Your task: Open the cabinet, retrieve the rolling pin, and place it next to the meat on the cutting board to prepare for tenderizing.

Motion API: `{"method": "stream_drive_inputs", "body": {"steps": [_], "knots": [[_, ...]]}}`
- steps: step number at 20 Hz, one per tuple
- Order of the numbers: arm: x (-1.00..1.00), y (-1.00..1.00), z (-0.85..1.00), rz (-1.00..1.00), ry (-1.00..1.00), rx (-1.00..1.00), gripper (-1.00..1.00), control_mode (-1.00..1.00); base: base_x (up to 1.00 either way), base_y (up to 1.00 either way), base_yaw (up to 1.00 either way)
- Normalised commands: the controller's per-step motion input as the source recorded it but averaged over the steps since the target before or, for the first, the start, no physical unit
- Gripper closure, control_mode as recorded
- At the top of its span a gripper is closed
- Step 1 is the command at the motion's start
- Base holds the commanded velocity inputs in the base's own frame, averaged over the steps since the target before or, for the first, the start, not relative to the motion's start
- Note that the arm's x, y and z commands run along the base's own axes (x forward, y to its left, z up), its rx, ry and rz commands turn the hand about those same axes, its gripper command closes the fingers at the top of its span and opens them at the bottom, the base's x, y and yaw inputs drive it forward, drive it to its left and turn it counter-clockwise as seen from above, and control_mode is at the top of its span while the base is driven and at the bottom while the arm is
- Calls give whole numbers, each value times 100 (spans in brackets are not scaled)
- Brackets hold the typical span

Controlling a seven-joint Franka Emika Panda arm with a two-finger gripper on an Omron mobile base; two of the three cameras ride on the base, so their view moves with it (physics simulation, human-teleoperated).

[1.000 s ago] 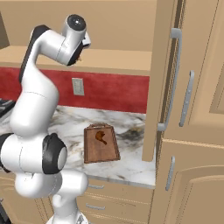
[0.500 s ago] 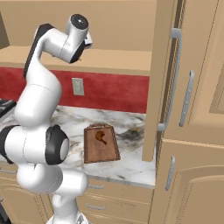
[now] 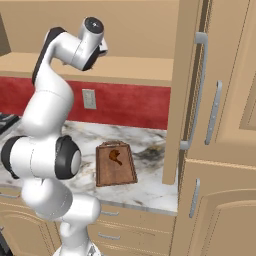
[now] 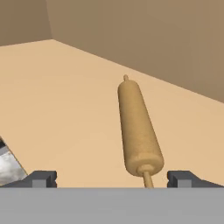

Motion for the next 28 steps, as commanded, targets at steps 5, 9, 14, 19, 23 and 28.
{"method": "stream_drive_inputs", "body": {"steps": [5, 9, 14, 19, 23, 28], "knots": [[24, 1, -11, 0, 2, 0, -100, -100, 0, 0, 0], [24, 0, -10, 0, 0, 0, -100, -100, 0, 0, 0], [23, 1, -5, 0, 0, 0, -100, -100, 0, 0, 0], [23, 4, -2, 0, 0, 0, -100, -100, 0, 0, 0], [22, 4, -2, 0, 0, 0, -100, -100, 0, 0, 0], [12, 16, -5, 0, 0, 0, -100, -100, 0, 0, 0]]}}
